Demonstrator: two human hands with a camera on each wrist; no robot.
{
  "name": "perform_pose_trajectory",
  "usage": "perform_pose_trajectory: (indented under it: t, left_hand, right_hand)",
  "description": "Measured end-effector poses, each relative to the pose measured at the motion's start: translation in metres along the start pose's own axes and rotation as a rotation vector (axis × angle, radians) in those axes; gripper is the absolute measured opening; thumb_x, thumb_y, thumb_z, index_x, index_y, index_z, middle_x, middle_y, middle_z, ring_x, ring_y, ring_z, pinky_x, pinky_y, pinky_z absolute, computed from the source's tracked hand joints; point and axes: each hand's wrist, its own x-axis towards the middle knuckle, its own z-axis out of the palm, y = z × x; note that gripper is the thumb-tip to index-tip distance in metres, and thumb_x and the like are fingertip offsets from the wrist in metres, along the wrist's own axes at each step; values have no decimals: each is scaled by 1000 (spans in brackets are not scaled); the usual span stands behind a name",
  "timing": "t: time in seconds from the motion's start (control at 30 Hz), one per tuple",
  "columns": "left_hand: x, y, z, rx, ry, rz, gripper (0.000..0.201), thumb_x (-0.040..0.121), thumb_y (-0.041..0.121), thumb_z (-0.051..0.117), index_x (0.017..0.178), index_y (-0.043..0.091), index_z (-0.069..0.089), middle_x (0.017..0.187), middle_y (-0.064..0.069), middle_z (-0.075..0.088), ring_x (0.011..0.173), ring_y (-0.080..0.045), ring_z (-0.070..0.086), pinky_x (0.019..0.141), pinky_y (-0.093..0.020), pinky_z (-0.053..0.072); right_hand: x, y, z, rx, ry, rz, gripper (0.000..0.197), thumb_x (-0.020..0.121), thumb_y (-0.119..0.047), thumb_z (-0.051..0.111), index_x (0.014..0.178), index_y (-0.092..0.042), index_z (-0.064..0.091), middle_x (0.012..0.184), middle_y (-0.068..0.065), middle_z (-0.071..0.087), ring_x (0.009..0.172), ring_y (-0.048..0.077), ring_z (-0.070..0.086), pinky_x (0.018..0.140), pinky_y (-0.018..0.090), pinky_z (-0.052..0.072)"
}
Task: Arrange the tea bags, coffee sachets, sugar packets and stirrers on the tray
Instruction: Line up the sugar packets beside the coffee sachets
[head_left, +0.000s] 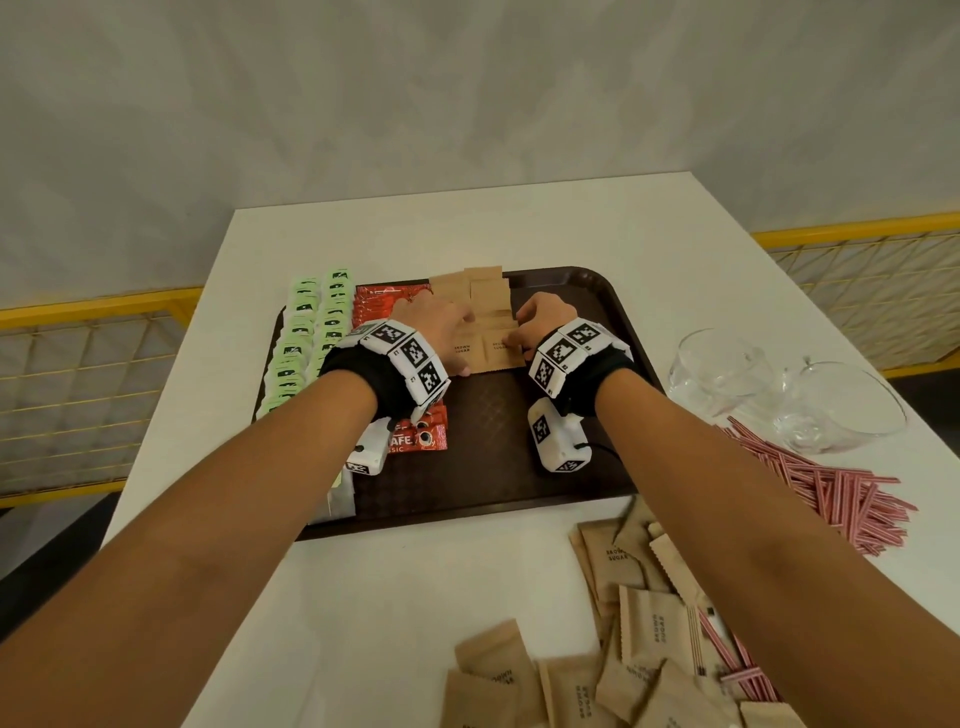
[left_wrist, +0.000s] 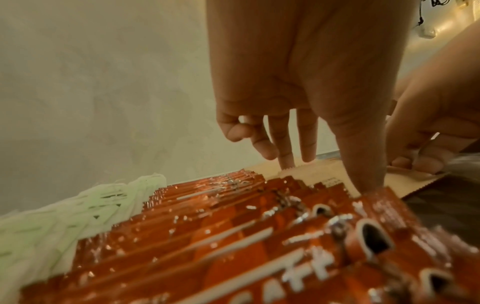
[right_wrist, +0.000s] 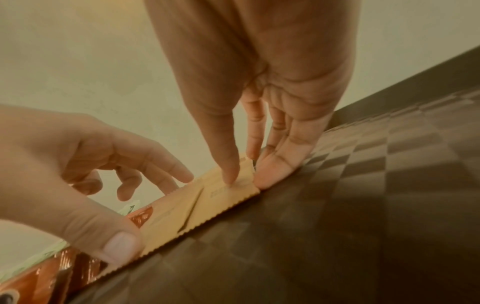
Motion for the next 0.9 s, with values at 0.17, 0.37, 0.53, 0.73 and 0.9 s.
perform_pose_trajectory:
  t: [0.17, 0.37, 0.53, 0.73, 0.9]
  left_hand:
    - [-24, 10, -17, -146, 101, 32, 66, 79, 45, 67, 136, 28, 40, 140, -4, 44, 128, -27, 37, 103, -43, 33]
    - [-105, 31, -23, -562, 189, 151, 52, 82, 35, 68, 129, 21, 50, 109, 1, 61, 86, -13, 57, 69, -21, 40]
    - [-178, 31, 13, -637, -86, 182, 39, 78, 30, 73, 112, 20, 57, 89, 8, 63, 74, -3, 58, 65, -12, 45]
    - [-237, 41, 49, -489, -345, 89, 68, 66, 44, 80, 121, 21, 47, 98, 6, 57, 76, -2, 51, 68, -22, 43]
    - [-259, 59, 73, -359, -338, 114, 86, 63, 45, 82, 129, 20, 34, 106, 7, 35, 96, -9, 40, 79, -23, 35]
  right_hand:
    - [-26, -4, -17, -20, 34, -45, 36, 82, -21, 69, 114, -11, 56, 115, 7, 61, 93, 22, 60, 78, 31, 52]
    - [-118, -2, -23, 235, -147, -228, 22, 88, -24, 63, 106, -15, 55, 93, 0, 56, 88, 17, 59, 84, 41, 55]
    - [-196, 18, -2, 45, -413, -278, 25, 89, -25, 62, 109, -10, 60, 98, 5, 62, 86, 16, 60, 76, 32, 55]
    - [-237, 38, 24, -244, -601, -339, 42, 81, -19, 71, 120, -15, 57, 98, -4, 58, 88, 11, 54, 79, 26, 47]
    - [-257, 40, 29, -486, -621, -364, 66, 71, -19, 79, 129, -21, 50, 110, -5, 47, 96, 11, 47, 85, 26, 43]
